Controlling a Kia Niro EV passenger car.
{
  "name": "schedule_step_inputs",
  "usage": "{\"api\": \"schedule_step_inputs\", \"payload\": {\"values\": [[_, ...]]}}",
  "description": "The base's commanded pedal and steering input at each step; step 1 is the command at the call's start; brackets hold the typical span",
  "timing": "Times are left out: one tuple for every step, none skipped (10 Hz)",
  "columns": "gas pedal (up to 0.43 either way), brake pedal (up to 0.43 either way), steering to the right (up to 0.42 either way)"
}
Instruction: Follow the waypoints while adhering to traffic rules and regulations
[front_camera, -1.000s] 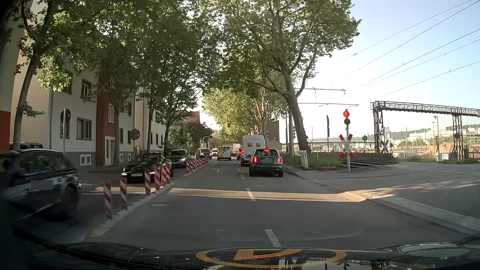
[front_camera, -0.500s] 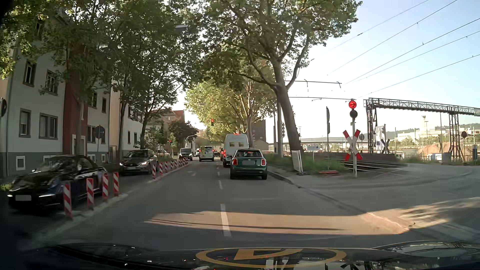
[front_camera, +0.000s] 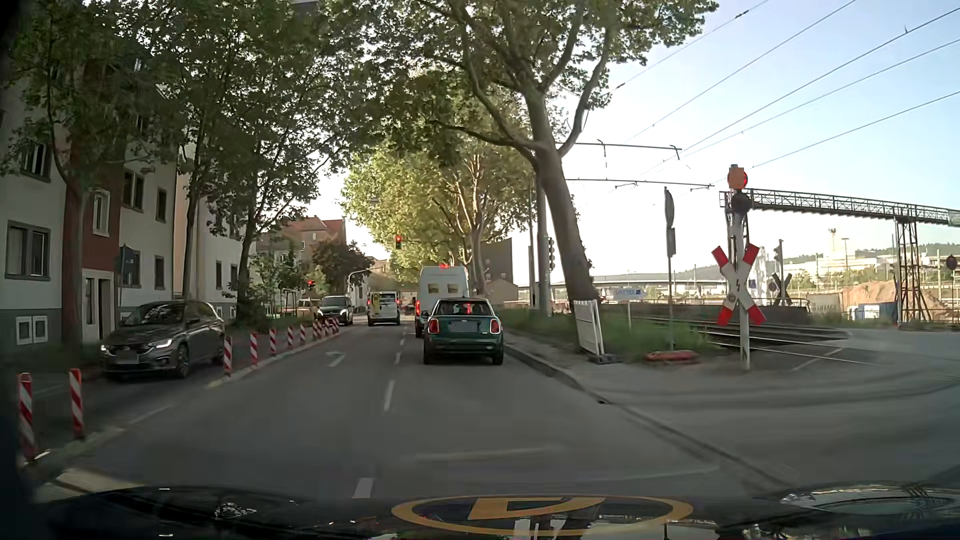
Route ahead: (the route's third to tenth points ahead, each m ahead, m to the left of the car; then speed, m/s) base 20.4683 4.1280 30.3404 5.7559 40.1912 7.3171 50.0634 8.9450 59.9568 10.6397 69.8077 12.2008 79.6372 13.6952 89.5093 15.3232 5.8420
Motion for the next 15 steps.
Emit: {"api": "schedule_step_inputs", "payload": {"values": [[0.000,0.073,0.008],[0.000,0.067,0.001],[0.000,0.067,-0.007],[0.000,0.067,-0.022],[0.000,0.067,-0.040],[0.000,0.067,-0.052],[0.000,0.067,-0.061],[0.000,0.073,-0.073],[0.000,0.073,-0.081],[0.000,0.073,-0.087],[0.000,0.073,-0.089],[0.000,0.073,-0.089],[0.000,0.073,-0.089],[0.000,0.079,-0.087],[0.000,0.073,-0.085]]}}
